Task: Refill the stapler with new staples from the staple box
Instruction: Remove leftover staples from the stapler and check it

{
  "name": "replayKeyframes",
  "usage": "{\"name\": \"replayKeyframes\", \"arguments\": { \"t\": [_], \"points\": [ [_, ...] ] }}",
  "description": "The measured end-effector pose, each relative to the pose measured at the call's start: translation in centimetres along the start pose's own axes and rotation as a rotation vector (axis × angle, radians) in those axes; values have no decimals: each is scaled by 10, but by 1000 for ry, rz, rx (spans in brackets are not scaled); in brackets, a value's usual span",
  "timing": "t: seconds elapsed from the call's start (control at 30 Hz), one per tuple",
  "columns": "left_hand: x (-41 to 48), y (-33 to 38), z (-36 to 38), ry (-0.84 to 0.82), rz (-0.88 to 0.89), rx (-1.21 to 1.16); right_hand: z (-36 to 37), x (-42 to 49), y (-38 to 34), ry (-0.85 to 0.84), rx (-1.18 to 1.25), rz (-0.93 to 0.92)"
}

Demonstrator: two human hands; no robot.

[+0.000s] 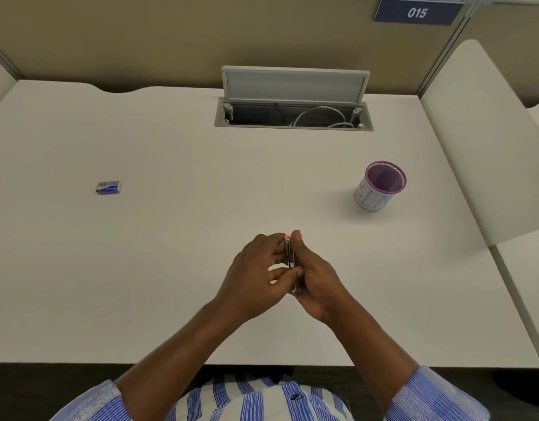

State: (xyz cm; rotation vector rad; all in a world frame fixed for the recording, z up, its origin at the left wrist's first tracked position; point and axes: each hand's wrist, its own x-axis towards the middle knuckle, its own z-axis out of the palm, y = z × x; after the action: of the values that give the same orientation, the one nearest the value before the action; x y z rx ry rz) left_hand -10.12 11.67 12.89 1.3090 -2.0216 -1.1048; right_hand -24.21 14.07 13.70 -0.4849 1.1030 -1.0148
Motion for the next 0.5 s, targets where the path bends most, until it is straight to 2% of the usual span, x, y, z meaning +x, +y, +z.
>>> {"name": "replayKeyframes", "arguments": {
  "t": [0.2,0.43,0.5],
  "points": [
    [0,-28,-5,-5,-45,210,-7,20,5,75,-295,-51],
    [-1,-83,-16,-22,-127,494,-36,74,13,435,-1127,-275],
    [-1,-97,-19,-34,-129,572,-44,90,13,508,-1267,-331]
  ]
}}
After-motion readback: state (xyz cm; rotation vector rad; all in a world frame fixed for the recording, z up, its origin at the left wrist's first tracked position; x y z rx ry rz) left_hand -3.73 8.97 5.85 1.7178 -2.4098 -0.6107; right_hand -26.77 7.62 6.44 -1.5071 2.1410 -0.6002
